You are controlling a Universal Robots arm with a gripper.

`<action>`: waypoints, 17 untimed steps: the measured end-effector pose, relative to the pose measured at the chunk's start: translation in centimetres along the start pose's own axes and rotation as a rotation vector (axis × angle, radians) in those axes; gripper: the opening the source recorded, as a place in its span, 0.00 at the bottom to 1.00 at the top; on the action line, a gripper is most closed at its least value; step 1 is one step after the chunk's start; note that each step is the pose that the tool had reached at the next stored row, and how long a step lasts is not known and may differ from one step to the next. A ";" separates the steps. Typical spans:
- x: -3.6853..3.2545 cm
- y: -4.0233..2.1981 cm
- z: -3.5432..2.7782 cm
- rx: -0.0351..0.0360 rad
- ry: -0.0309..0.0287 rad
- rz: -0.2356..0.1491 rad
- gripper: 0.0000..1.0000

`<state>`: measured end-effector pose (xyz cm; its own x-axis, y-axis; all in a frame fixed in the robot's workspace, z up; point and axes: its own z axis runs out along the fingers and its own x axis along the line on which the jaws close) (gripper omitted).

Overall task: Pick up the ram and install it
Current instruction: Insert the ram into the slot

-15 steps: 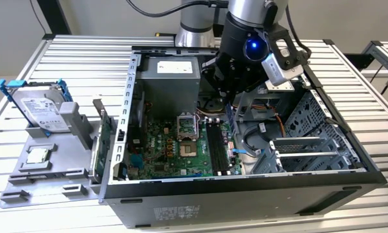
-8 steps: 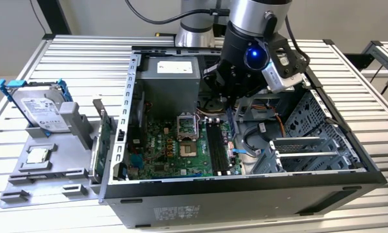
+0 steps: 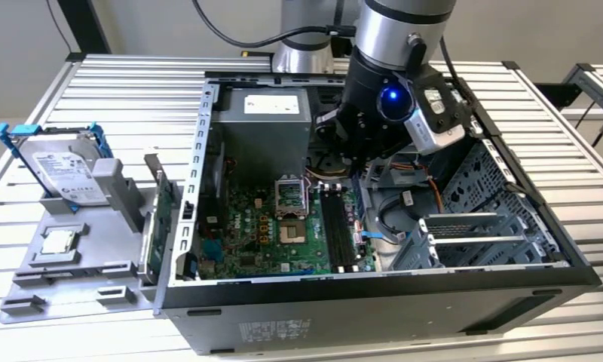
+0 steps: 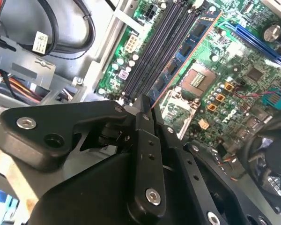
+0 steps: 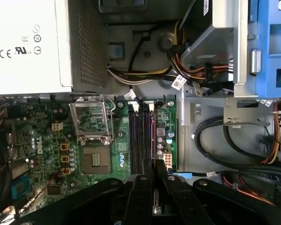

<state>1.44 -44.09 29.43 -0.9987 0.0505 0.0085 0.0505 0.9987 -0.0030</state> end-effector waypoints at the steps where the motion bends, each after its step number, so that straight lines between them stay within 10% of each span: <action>1: -0.01 0.00 0.18 0.0000 0.0000 0.000 0.00; 17: -0.44 0.00 2.96 0.0001 -0.0008 0.000 0.00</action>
<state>1.85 -44.12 26.47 -0.9987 0.0508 0.0077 0.0508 0.9987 -0.0030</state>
